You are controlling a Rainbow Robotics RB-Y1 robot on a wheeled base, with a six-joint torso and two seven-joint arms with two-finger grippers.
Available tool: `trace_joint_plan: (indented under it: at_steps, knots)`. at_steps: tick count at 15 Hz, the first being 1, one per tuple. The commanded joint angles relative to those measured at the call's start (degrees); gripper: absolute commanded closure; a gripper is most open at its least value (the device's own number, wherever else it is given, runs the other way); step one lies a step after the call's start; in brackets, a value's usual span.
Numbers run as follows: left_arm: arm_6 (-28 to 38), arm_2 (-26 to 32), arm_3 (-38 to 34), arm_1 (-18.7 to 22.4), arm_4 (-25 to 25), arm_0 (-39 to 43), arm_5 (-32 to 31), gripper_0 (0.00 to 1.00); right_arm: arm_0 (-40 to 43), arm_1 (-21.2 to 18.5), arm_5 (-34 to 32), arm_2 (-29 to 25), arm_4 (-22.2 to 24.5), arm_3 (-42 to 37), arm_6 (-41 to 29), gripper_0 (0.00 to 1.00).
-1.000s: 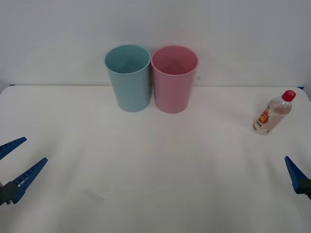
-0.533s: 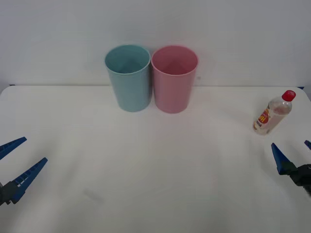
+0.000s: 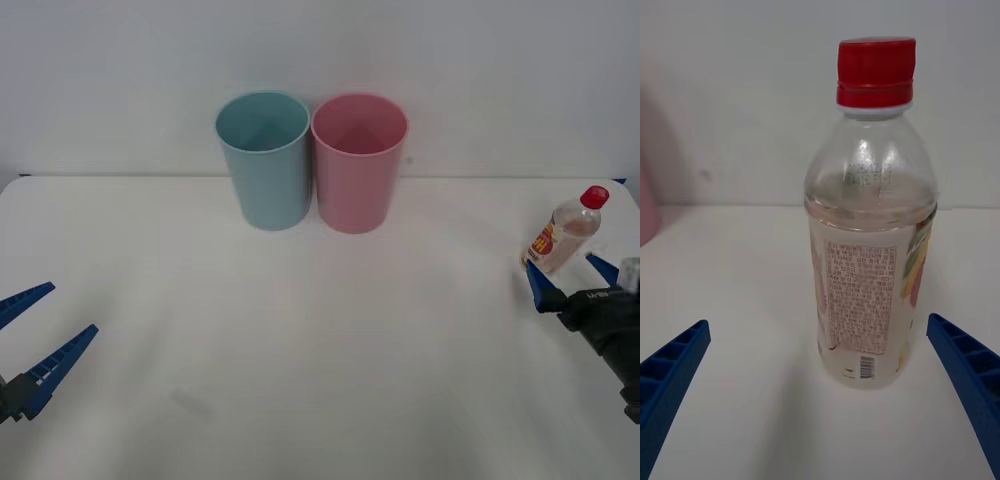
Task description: Grasp the object on the table and drop it into the matching bin: aluminum can to the light blue bin, PET bottle to the pink bin.
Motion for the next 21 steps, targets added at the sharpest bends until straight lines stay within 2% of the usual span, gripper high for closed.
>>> trace_joint_plan:
  at_steps: [1,11,17,18,19,21]
  knots:
    - [0.0,0.0,0.0,0.0,0.0,0.0,0.0,0.00,-4.5,-0.2,0.6,-0.1,1.2,4.7,0.2,0.00]
    - [0.0,0.0,0.0,0.0,0.0,0.0,0.0,0.00,-18.4,-1.3,3.0,-0.1,2.9,20.3,1.8,0.00]
    - [0.0,0.0,0.0,0.0,0.0,0.0,0.0,0.00,-19.3,-1.3,3.5,0.3,3.0,21.2,2.7,0.00]
    - [0.0,0.0,0.0,0.0,0.0,0.0,0.0,0.00,-19.3,-1.3,3.5,0.2,3.0,21.2,2.7,0.43]
    - [0.0,0.0,0.0,0.0,0.0,0.0,0.0,0.00,-19.3,-1.3,3.5,0.2,2.9,21.2,2.7,0.96]
    - [0.0,0.0,0.0,0.0,0.0,0.0,0.0,0.00,-19.3,-1.3,3.5,0.2,2.9,21.2,2.6,1.00]
